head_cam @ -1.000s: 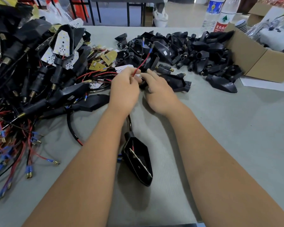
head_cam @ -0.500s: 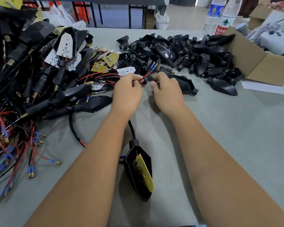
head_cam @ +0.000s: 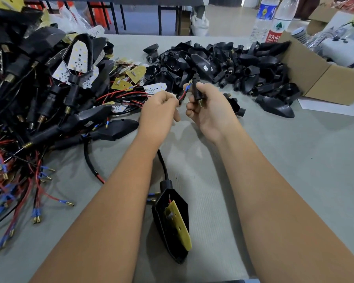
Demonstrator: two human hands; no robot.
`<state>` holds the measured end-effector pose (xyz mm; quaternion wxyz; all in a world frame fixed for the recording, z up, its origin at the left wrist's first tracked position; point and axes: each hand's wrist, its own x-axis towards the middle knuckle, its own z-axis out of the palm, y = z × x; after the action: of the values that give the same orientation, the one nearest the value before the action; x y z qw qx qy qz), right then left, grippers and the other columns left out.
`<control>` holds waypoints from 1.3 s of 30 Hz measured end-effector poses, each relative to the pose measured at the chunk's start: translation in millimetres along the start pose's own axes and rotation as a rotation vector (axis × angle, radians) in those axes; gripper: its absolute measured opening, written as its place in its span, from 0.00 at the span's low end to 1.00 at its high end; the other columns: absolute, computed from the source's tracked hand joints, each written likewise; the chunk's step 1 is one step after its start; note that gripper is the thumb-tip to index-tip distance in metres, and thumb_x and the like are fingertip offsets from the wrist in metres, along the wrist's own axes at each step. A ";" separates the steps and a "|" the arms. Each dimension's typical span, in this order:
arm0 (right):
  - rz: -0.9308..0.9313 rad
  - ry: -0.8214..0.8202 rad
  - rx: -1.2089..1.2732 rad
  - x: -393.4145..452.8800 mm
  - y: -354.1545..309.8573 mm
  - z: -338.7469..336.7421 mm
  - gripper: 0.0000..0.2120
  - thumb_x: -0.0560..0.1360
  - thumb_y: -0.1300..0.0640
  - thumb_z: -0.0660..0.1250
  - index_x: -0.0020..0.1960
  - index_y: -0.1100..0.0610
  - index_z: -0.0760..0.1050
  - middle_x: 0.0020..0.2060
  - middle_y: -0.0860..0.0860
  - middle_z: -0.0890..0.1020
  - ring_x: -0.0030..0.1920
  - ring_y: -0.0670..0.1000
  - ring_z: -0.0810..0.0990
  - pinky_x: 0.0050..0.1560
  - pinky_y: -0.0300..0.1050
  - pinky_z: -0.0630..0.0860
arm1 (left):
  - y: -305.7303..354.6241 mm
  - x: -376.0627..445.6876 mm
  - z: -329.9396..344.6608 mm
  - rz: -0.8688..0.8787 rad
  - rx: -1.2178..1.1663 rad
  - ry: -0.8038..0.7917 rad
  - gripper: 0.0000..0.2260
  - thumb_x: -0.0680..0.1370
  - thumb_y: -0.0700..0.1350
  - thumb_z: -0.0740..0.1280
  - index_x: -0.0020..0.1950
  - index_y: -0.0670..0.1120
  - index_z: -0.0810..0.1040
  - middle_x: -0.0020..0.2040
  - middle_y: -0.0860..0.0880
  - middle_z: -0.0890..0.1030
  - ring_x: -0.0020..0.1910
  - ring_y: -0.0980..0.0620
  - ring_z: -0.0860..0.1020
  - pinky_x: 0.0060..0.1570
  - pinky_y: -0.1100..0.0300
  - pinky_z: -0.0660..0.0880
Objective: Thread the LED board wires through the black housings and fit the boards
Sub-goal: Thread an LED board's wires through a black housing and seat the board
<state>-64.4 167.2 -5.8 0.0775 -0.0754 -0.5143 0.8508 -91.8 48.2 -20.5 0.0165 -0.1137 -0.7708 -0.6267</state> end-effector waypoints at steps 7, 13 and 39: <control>-0.014 -0.047 -0.058 -0.4 2.1 0.2 0.09 0.80 0.58 0.61 0.44 0.58 0.77 0.30 0.48 0.73 0.31 0.47 0.71 0.35 0.40 0.70 | -0.1 1.5 0.8 -0.032 -0.042 0.016 0.06 0.80 0.45 0.58 0.45 0.49 0.72 0.28 0.52 0.80 0.26 0.57 0.69 0.33 0.57 0.64; -0.013 -0.040 -0.051 2.0 4.4 -1.7 0.07 0.81 0.59 0.61 0.46 0.57 0.75 0.37 0.51 0.78 0.29 0.48 0.73 0.32 0.38 0.69 | -0.6 4.4 1.3 -0.022 -0.104 0.049 0.07 0.81 0.47 0.62 0.46 0.46 0.73 0.26 0.54 0.76 0.26 0.57 0.69 0.32 0.61 0.66; 0.023 0.126 0.160 3.3 -0.3 -7.7 0.12 0.80 0.48 0.63 0.51 0.59 0.72 0.34 0.53 0.83 0.28 0.47 0.74 0.27 0.36 0.71 | 3.9 -2.0 -5.2 -0.054 -0.100 -0.149 0.10 0.74 0.47 0.71 0.33 0.52 0.85 0.21 0.59 0.66 0.23 0.63 0.67 0.24 0.73 0.63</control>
<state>-66.0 174.7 -9.2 0.1056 -0.1285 -0.4380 0.8835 -89.7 43.5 -15.9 -0.0636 -0.1399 -0.7404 -0.6543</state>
